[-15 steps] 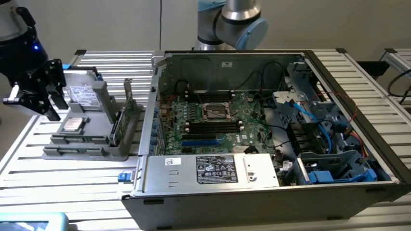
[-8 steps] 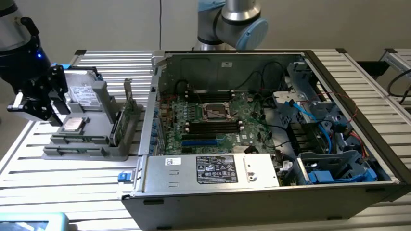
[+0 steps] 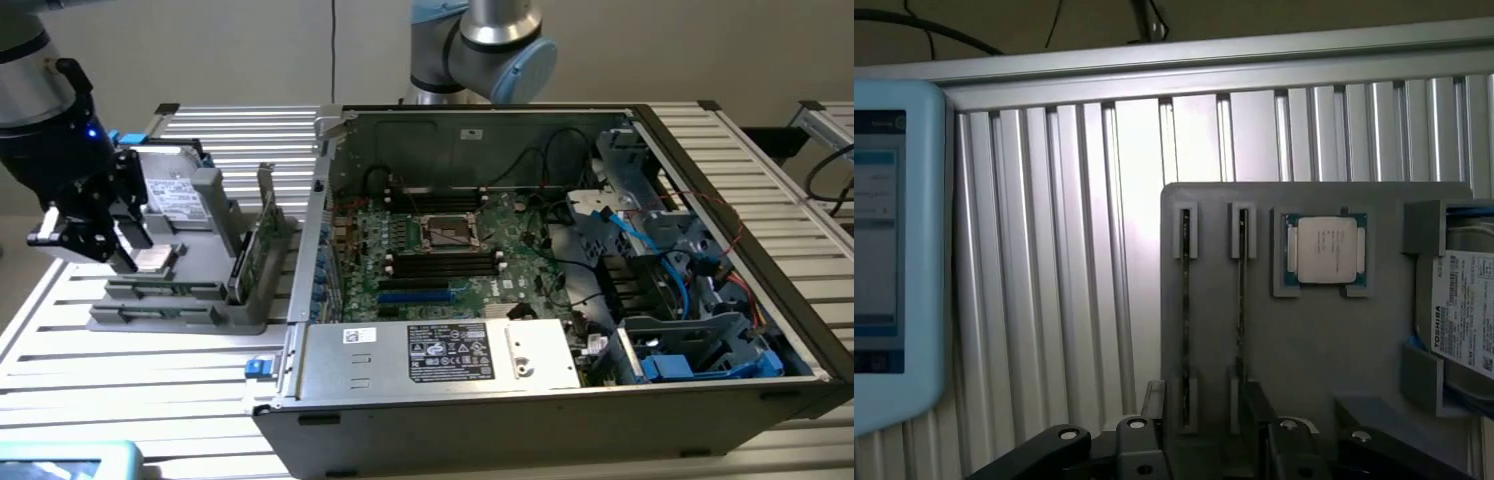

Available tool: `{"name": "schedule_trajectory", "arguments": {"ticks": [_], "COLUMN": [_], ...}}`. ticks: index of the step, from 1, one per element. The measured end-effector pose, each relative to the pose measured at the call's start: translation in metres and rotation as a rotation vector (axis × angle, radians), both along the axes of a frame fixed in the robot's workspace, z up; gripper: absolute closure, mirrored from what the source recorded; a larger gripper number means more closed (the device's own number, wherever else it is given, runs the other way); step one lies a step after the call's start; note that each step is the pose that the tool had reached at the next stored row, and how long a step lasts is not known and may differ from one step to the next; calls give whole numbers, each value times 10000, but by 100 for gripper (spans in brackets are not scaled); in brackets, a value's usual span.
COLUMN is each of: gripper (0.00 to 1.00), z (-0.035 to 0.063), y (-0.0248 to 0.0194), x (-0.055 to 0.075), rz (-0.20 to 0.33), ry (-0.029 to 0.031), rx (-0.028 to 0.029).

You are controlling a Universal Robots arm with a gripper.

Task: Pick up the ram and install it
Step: 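Pick up the ram and move it above insertion slot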

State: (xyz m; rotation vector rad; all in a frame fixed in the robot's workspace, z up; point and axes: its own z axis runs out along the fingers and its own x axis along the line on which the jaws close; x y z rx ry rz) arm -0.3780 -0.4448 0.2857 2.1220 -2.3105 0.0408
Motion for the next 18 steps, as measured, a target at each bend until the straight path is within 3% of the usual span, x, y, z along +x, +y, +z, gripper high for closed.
{"name": "schedule_trajectory", "arguments": {"ticks": [18], "gripper": [58], "z": [-327], "y": [-57], "x": [12], "rz": [0], "ry": [0], "rx": [-1]}}
